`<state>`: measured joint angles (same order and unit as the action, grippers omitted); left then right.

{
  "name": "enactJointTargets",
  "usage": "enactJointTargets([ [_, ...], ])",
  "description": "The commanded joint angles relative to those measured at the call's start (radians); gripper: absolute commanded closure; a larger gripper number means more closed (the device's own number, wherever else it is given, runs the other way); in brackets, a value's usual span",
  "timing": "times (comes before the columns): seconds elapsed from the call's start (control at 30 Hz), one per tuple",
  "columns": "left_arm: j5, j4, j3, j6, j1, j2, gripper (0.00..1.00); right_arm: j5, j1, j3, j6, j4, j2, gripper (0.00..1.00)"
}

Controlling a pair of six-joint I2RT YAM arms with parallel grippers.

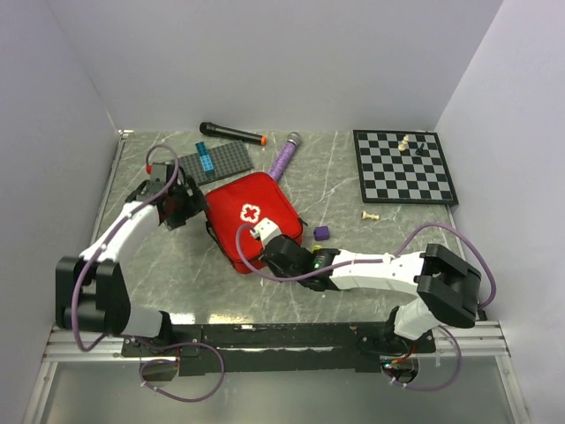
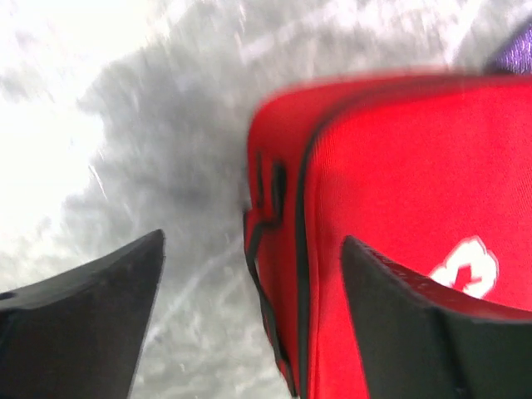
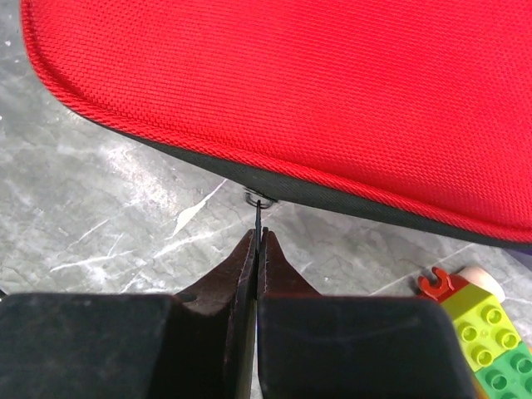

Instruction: Organize the medicine kit

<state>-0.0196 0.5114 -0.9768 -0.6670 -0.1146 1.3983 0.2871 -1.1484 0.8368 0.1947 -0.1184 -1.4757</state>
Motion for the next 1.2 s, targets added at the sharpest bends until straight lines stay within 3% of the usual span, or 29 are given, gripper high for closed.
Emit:
enactJointTargets([
  [0.0, -0.117, -0.016, 0.107, -0.084, -0.074, -0.181, 0.04, 0.003, -0.024, 0.064, -0.031, -0.049, -0.029, 1.0],
  [0.2, -0.091, -0.123, 0.273, -0.276, -0.322, -0.326, 0.04, -0.009, -0.031, 0.096, -0.044, -0.046, -0.06, 1.0],
  [0.37, -0.048, -0.14, 0.285, -0.269, -0.373, -0.242, 0.01, -0.003, -0.04, 0.102, -0.043, -0.059, -0.064, 1.0],
  [0.4, -0.042, -0.134, 0.282, -0.261, -0.375, -0.223, 0.05, 0.0, -0.039, 0.097, -0.041, -0.063, -0.063, 1.0],
  [0.53, 0.013, -0.079, 0.276, -0.224, -0.373, -0.185, 0.35, 0.026, -0.04, 0.065, -0.034, -0.069, -0.032, 1.0],
  [0.6, 0.061, -0.041, 0.264, -0.2, -0.372, -0.164, 0.64, 0.044, -0.034, 0.048, -0.035, -0.072, -0.012, 1.0],
  [0.7, 0.112, 0.013, 0.247, -0.169, -0.362, -0.134, 0.97, 0.053, -0.002, 0.015, -0.034, -0.072, 0.018, 1.0],
  [0.97, 0.142, 0.042, 0.283, -0.134, -0.263, -0.162, 0.99, 0.021, 0.174, -0.074, 0.003, -0.075, 0.127, 1.0],
  [1.17, 0.184, 0.091, 0.225, -0.072, -0.214, -0.137, 0.99, 0.023, 0.297, -0.113, 0.075, -0.07, 0.158, 1.0],
])
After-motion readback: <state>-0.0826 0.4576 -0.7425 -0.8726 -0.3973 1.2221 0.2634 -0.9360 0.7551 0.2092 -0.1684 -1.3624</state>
